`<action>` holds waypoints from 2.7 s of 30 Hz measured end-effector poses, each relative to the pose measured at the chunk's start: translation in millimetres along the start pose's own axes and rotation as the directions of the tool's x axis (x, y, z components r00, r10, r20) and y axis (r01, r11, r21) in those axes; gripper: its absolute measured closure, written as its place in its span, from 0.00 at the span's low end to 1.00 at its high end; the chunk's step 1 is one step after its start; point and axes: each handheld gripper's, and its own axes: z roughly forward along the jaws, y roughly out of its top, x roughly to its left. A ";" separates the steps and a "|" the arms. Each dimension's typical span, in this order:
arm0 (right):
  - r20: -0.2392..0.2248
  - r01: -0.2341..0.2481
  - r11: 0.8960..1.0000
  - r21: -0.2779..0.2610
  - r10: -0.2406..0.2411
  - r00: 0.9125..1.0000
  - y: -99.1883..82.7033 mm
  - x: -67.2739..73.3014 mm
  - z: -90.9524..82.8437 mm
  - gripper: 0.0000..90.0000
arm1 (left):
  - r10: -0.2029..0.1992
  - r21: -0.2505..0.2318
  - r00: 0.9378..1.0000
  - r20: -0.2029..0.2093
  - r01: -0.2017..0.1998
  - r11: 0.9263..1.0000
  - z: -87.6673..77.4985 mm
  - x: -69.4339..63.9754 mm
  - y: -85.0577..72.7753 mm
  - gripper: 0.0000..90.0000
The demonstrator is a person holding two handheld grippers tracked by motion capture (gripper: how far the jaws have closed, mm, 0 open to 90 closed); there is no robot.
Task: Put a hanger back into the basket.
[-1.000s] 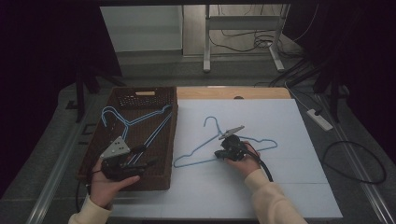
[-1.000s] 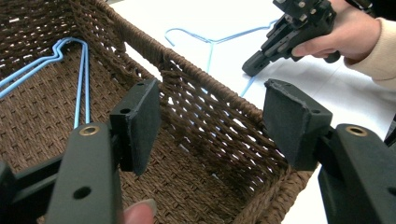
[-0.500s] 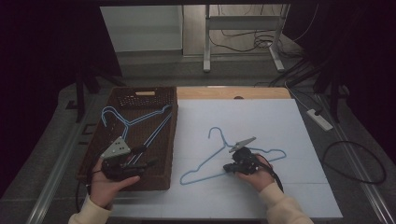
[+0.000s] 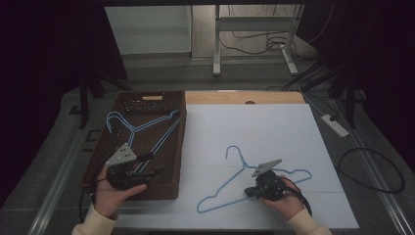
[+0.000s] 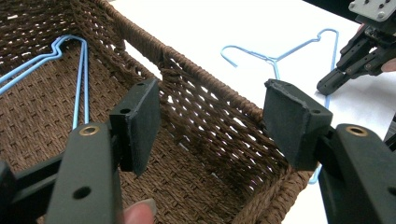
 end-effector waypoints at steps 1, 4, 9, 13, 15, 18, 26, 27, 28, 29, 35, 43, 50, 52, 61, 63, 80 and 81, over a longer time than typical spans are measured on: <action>0.009 0.003 1.000 -0.012 -0.003 1.000 1.9 -0.5 -1.2 1.00 | 0.000 0.000 1.000 0.001 0.000 1.000 0.1 -0.1 0.0 0.41; 0.060 -0.012 0.997 -0.078 0.017 0.998 10.9 -7.2 -10.2 1.00 | 0.002 0.000 1.000 0.003 -0.002 1.000 0.6 -0.5 0.0 0.41; 0.142 -0.066 0.985 -0.156 0.089 0.986 29.8 -28.6 -19.8 0.88 | 0.004 0.003 1.000 0.005 -0.004 1.000 1.5 -0.3 -0.3 0.41; 0.182 -0.134 0.975 -0.176 0.166 0.969 48.0 -45.5 -13.3 0.67 | 0.002 0.002 1.000 0.007 -0.002 1.000 1.6 0.6 -0.5 0.41; 0.202 -0.146 0.977 -0.154 0.175 0.964 56.4 -50.2 -6.7 0.63 | 0.002 0.003 1.000 0.007 -0.002 1.000 1.7 0.9 -0.6 0.41; 0.243 -0.156 0.983 -0.094 0.175 0.954 68.4 -53.6 6.2 0.60 | 0.003 0.003 1.000 0.008 -0.003 1.000 1.6 0.9 -0.7 0.41; 0.294 -0.278 0.961 -0.012 0.269 0.917 86.9 -62.3 29.8 0.63 | 0.002 0.000 1.000 0.008 -0.002 1.000 1.2 1.8 -0.9 0.41; 0.294 -0.278 0.961 -0.012 0.269 0.917 86.9 -62.3 29.8 0.63 | 0.002 0.000 1.000 0.008 -0.002 1.000 1.2 1.8 -0.9 0.41; 0.302 -0.288 0.958 -0.001 0.275 0.913 88.6 -62.0 31.3 0.65 | 0.002 0.000 1.000 0.008 -0.002 1.000 1.2 1.8 -0.9 0.41; 0.307 -0.292 0.956 0.004 0.277 0.911 90.0 -61.4 32.7 0.66 | 0.002 0.001 1.000 0.008 -0.003 1.000 1.3 1.9 -1.0 0.41; 0.374 -0.317 0.945 0.077 0.268 0.888 98.4 -54.2 39.9 0.76 | 0.005 0.003 1.000 0.009 -0.005 1.000 2.1 1.7 -1.0 0.41; 0.390 -0.427 0.900 0.085 0.364 0.846 104.9 -55.5 40.9 0.95 | 0.011 0.005 1.000 0.011 -0.011 1.000 3.0 -0.6 -0.5 0.41; 0.371 -0.428 0.902 0.058 0.379 0.848 101.1 -56.1 36.6 0.96 | 0.012 0.005 1.000 0.011 -0.012 1.000 3.6 -1.3 -0.2 0.41; 0.356 -0.416 0.909 0.037 0.377 0.855 98.8 -55.2 33.6 0.96 | 0.012 0.004 1.000 0.010 -0.012 1.000 3.5 -1.4 0.0 0.41; 0.294 -0.360 0.928 -0.097 0.372 0.880 87.9 -46.0 9.7 0.96 | 0.019 0.009 1.000 0.016 -0.019 1.000 5.8 -4.8 1.1 0.41; 0.278 -0.339 0.930 -0.143 0.367 0.888 84.1 -42.0 2.9 0.96 | 0.023 0.009 1.000 0.020 -0.023 1.000 6.5 -7.2 2.0 0.41; 0.222 -0.277 0.924 -0.263 0.337 0.915 67.8 -33.1 -14.1 0.96 | 0.044 0.024 0.996 0.074 -0.046 0.999 24.5 -29.9 14.7 0.41; 0.222 -0.272 0.924 -0.268 0.334 0.916 67.2 -33.0 -14.2 0.96 | 0.046 0.030 0.996 0.077 -0.049 0.998 27.5 -32.1 16.0 0.41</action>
